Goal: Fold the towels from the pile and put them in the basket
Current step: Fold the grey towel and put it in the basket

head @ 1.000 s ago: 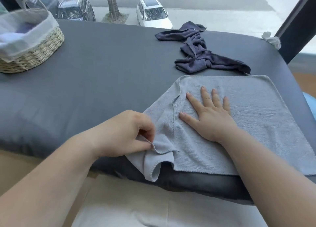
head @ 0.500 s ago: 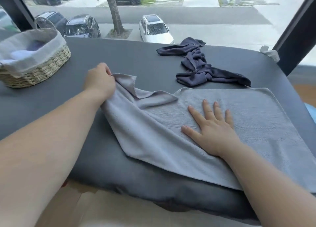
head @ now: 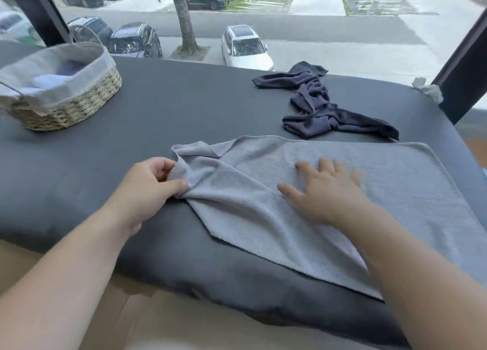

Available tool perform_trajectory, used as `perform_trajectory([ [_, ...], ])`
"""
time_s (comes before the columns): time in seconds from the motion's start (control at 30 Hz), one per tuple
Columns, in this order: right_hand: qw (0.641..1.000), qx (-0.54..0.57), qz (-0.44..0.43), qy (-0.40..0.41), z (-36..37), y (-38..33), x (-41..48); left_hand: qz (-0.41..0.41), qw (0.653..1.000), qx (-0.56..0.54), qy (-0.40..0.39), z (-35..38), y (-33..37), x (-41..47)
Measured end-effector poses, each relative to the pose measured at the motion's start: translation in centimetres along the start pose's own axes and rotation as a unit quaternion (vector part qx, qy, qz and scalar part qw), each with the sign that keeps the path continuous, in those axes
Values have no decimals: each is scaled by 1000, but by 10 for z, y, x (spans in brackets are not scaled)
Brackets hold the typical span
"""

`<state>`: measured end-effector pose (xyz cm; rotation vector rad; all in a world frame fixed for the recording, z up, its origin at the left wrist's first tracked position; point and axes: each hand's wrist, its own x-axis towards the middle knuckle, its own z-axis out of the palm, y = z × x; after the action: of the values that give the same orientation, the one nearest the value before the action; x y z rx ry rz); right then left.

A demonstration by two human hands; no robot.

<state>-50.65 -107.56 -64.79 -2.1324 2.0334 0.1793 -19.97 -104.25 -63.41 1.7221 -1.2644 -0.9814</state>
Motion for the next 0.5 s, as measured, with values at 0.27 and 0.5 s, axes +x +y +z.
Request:
perform_trajectory([
  [0.27, 975, 49, -213, 28, -11, -111, 26, 101, 995, 5, 17, 11, 3, 1],
  [0.5, 981, 6, -196, -16, 8, -116, 39, 128, 936, 325, 38, 3, -13, 5],
])
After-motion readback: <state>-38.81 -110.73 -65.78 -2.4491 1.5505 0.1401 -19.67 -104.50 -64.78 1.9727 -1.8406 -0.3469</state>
